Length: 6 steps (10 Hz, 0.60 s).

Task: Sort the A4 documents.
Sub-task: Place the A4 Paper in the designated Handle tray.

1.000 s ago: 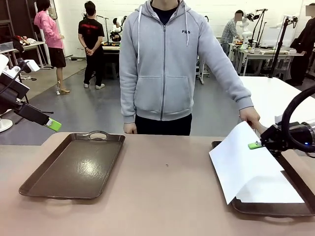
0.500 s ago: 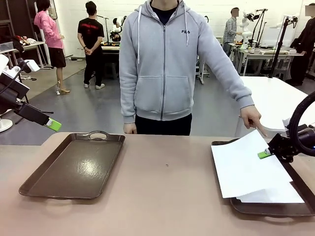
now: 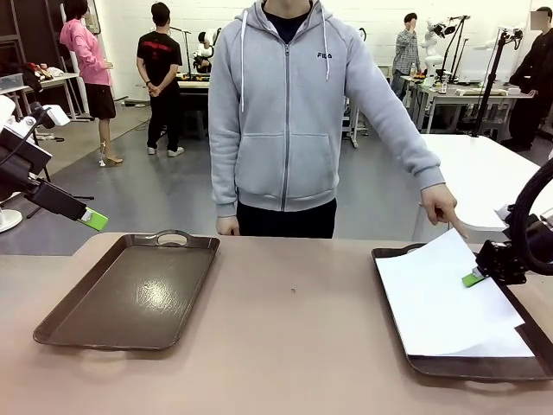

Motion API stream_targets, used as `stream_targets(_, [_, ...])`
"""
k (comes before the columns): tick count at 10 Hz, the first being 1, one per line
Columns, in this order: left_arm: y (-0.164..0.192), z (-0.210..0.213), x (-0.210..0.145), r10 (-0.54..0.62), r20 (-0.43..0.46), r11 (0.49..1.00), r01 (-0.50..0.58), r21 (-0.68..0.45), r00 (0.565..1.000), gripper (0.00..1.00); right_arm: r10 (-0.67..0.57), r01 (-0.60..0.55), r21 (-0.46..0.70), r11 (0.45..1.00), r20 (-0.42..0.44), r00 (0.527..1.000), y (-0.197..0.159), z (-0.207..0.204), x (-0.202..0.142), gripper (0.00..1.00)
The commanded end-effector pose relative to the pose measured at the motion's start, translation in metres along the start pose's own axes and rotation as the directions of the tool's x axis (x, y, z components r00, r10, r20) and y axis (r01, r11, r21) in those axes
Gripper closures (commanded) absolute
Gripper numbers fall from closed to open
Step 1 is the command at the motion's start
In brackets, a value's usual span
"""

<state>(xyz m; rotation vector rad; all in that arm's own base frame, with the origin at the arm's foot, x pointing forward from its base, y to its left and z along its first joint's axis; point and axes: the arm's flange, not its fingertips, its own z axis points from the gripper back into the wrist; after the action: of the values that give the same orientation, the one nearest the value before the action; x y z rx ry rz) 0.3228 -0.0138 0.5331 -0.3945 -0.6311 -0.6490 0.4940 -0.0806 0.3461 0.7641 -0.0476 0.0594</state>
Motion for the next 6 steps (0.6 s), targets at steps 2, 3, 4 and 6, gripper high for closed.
stream_targets(2, [0.0004,-0.0001,-0.0003,0.001,0.003,1.000,-0.001,-0.007,1.000,0.00,-0.024,0.024,-0.073,0.997,0.003,1.000,0.0033,-0.0042,-0.0076,0.99])
stream_targets(3, [0.0004,-0.0001,-0.0003,0.001,0.003,1.000,-0.001,-0.007,1.000,0.00,-0.025,0.025,-0.096,0.995,0.002,1.000,0.0026,-0.0044,-0.0064,0.99])
stream_targets(4, [0.0004,-0.0001,-0.0003,0.001,0.003,1.000,-0.001,-0.007,1.000,0.00,-0.028,0.028,-0.099,0.995,0.002,1.000,0.0022,-0.0059,-0.0050,0.99])
stream_targets(6, [0.0004,-0.0001,-0.0003,0.001,0.003,1.000,-0.001,-0.007,1.000,0.00,-0.033,0.032,-0.142,0.989,-0.008,0.999,-0.0015,-0.0104,-0.0014,0.99])
